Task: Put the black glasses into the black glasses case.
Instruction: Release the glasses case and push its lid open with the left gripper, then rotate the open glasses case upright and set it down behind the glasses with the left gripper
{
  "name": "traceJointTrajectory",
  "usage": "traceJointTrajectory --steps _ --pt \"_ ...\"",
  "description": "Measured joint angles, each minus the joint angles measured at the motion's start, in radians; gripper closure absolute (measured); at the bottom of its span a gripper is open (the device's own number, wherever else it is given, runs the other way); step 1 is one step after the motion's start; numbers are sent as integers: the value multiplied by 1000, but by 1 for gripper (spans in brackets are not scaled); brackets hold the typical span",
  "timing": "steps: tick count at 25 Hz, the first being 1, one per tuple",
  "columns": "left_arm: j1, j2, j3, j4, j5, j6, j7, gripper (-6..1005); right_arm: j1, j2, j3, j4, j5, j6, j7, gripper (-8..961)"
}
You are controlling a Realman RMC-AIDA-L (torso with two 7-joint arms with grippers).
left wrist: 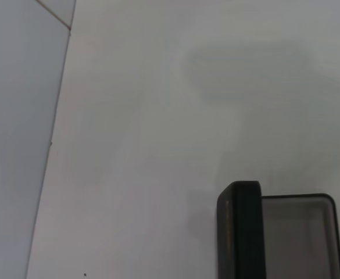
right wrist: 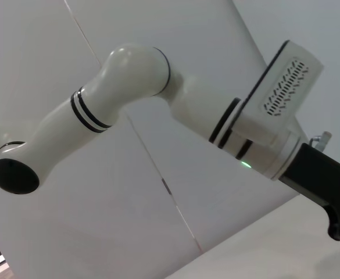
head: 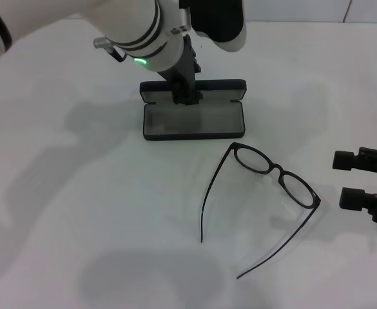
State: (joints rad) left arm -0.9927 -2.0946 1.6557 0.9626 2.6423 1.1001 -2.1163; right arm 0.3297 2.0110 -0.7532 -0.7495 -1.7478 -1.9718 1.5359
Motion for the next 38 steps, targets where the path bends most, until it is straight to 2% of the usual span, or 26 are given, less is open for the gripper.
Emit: traceJointTrajectory --steps 10,17,22,33,38 --pt "-57 -6 10 -121 -3 -55 17 530 -3 0 1 10 5 1 -11 163" --pt "-58 -7 27 -124 -43 -78 18 540 0 -2 2 27 6 2 -15 167" --pt "-57 -8 30 -125 -43 -85 21 684 -5 -1 2 27 8 -1 -16 170" --pt "-51 -10 54 -118 -54 -108 15 796 -7 -1 2 39 9 -5 -34 176" --pt "-55 -10 80 -115 -58 -134 10 796 -8 -2 2 40 10 -5 -37 178"
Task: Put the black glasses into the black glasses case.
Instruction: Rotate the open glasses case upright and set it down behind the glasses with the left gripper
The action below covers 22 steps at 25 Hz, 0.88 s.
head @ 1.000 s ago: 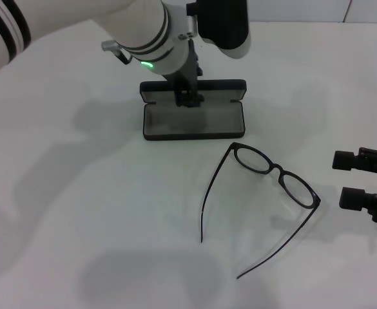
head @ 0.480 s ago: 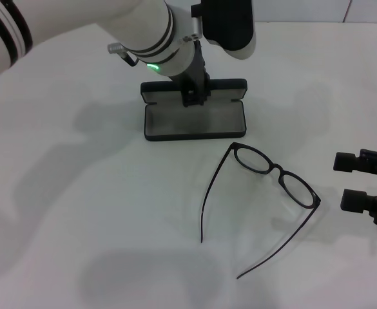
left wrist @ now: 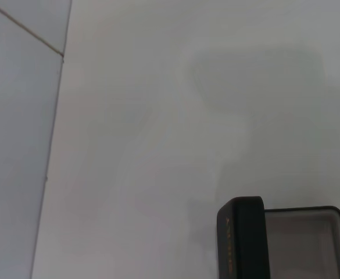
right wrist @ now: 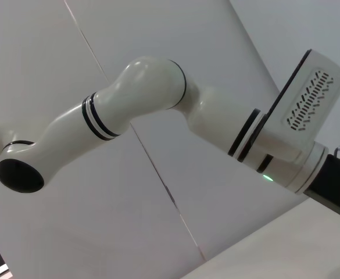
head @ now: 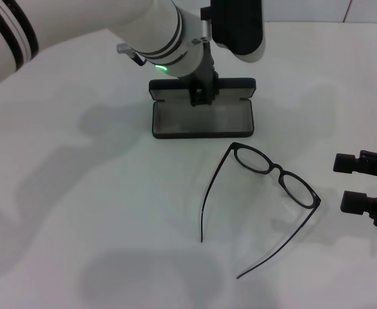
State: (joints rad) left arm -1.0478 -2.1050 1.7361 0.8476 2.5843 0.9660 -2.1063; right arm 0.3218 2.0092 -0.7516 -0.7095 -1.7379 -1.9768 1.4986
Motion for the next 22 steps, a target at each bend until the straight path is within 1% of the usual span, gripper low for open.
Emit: traceJointTrajectory --steps 6,14,20,22 --pt "-9 -1 25 1 -22 -22 -7 797 0 -2 2 0 0 3 -1 182" --pt "-15 -1 43 -6 -23 -23 -16 797 4 -3 14 -1 0 5 -2 186" --pt "-14 -1 76 -7 -23 -23 -19 796 6 -5 19 -1 0 6 -2 189" --pt "-11 -2 77 -8 -23 -23 -21 770 6 -5 24 -1 2 5 -3 190"
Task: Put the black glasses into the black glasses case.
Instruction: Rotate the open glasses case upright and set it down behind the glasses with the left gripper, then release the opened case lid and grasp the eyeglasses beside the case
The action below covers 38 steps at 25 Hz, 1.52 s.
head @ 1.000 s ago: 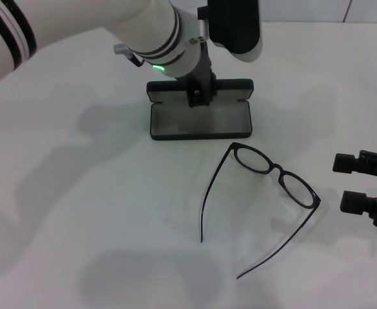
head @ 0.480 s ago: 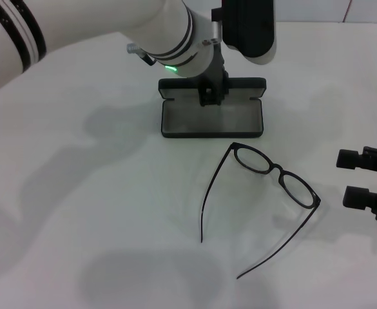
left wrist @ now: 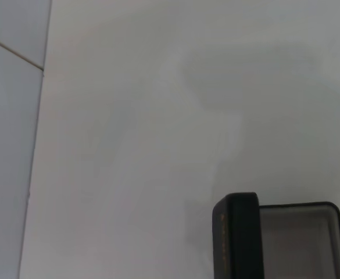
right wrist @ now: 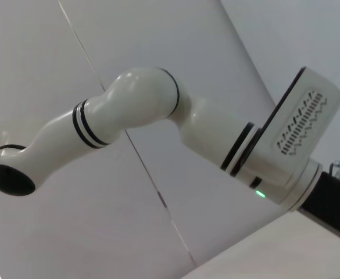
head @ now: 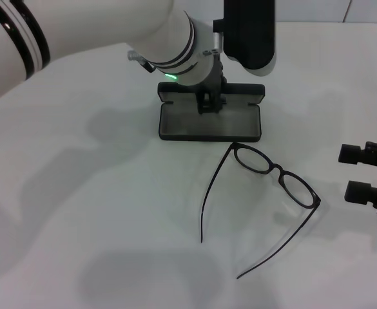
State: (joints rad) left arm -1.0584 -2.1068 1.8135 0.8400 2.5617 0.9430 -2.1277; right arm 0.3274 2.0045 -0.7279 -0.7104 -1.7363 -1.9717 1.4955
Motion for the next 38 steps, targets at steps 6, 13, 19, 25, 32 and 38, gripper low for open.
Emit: traceJointTrajectory --steps 6,13,19,25,32,38 --pt "4 -1 -2 8 0 -2 -21 693 -4 0 2 0 1 -2 -2 194" --pt "48 8 -75 149 -38 21 -58 652 3 -39 2 -29 -17 23 28 198" --pt "225 11 -225 434 -201 36 -19 557 18 -52 -3 -209 -102 83 194 201" --pt "495 12 -322 572 -534 24 142 557 175 -40 -42 -404 -397 139 484 204" --pt "659 14 -395 399 -955 80 463 560 399 -55 -147 -348 -618 164 691 208" --pt "680 14 -440 163 -1231 187 721 560 584 -43 -194 -186 -770 157 771 230"
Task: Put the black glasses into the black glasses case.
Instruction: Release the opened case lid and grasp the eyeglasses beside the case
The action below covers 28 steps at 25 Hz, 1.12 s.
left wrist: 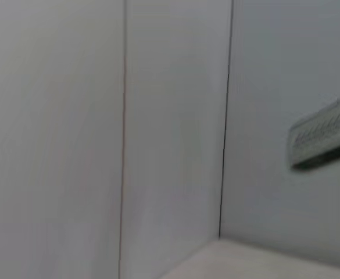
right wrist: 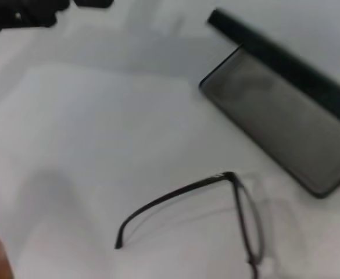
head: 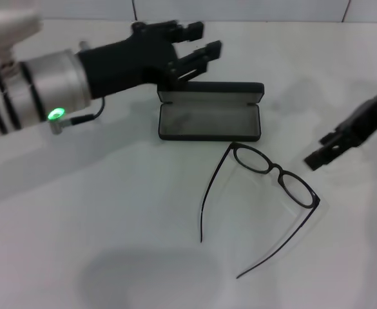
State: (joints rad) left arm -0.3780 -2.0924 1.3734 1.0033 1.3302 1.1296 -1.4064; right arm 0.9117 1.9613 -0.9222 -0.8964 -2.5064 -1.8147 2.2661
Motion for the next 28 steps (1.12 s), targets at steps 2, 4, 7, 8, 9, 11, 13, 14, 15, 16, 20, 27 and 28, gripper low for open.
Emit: traceJointTrajectory --steps 2,4,7,8,9,11,13,14,15,16,20,27,28 --pt "0 0 -37 -102 -85 64 101 560 55 19 -9 50 -39 12 7 237" --pt "-10 1 -79 -204 -123 118 164 560 86 38 -21 77 -71 33 15 244" --pt "-17 9 -131 -314 -124 183 224 560 112 58 -57 98 -99 78 35 255" --pt "-12 12 -137 -330 -122 198 236 560 118 60 -73 107 -99 91 47 259" --pt "-1 14 -141 -339 -122 213 250 560 124 60 -88 118 -98 104 62 262" --pt "24 16 -143 -344 -124 236 278 560 134 60 -101 138 -94 120 83 270" --pt "45 13 -148 -345 -126 246 308 560 144 62 -101 154 -93 129 96 277" --pt "53 9 -151 -348 -124 247 320 560 150 62 -101 162 -92 137 101 281" --pt "57 7 -152 -352 -123 248 329 560 155 63 -102 175 -92 147 104 284" --pt "60 5 -153 -359 -120 249 339 560 161 63 -102 192 -92 160 106 288" --pt "56 4 -155 -413 -126 271 373 560 187 63 -103 277 -92 219 109 302" --pt "54 5 -156 -427 -129 289 381 560 192 65 -102 345 -93 288 103 366" --pt "54 5 -156 -427 -129 289 382 560 193 66 -102 354 -92 296 102 382"
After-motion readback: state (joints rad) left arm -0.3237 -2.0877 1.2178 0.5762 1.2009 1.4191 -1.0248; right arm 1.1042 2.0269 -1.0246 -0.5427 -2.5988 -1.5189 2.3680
